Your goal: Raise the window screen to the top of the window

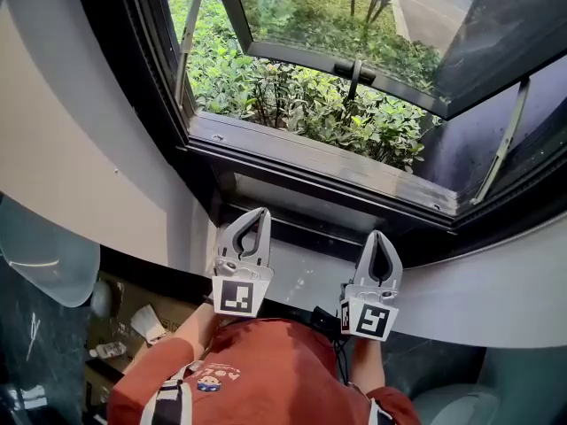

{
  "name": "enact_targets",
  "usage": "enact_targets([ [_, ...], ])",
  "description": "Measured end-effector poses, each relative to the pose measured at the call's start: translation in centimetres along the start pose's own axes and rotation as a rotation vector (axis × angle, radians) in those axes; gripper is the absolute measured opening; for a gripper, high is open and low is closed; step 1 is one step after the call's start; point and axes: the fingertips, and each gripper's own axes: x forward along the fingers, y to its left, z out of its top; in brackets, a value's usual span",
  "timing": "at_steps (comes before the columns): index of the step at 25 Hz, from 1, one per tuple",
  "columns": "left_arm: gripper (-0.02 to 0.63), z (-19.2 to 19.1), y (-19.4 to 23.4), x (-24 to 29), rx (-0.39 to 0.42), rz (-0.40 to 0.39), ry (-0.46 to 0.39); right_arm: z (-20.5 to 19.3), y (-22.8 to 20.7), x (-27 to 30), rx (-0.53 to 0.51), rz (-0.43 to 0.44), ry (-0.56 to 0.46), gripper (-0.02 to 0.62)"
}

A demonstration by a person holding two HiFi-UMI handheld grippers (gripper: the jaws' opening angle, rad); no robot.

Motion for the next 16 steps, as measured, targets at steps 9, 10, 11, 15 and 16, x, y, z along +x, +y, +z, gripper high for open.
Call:
enact_targets([
  [9, 0.006, 0.03, -0.19, 0.28, -0.002, -0.005, 0.0, -0.1, -0.03, 0.23, -0.012, 0.007, -0.002, 0.011],
  [10, 0.006, 0.06, -0.19, 0.3, -0.002, -0.006, -0.001, -0.05, -0.01, 0.26, -0.014, 0.008, -0.003, 0.011],
  [11, 0.006, 0.11, -0.2, 0.31, -0.004, -0.007, -0.003, 0.02, 0.0, 0.28, -0.016, 0.009, -0.004, 0.011],
  [15, 0.006, 0.14, -0.27, 0.44, -0.012, -0.007, -0.002, 0.09, -0.09, 0.36, -0.017, 0.01, -0.005, 0.011],
  [16, 0.006, 0.13, -0.29, 0.48, -0.014, -0.007, -0.002, 0.08, -0.12, 0.38, -0.018, 0.01, -0.005, 0.011],
])
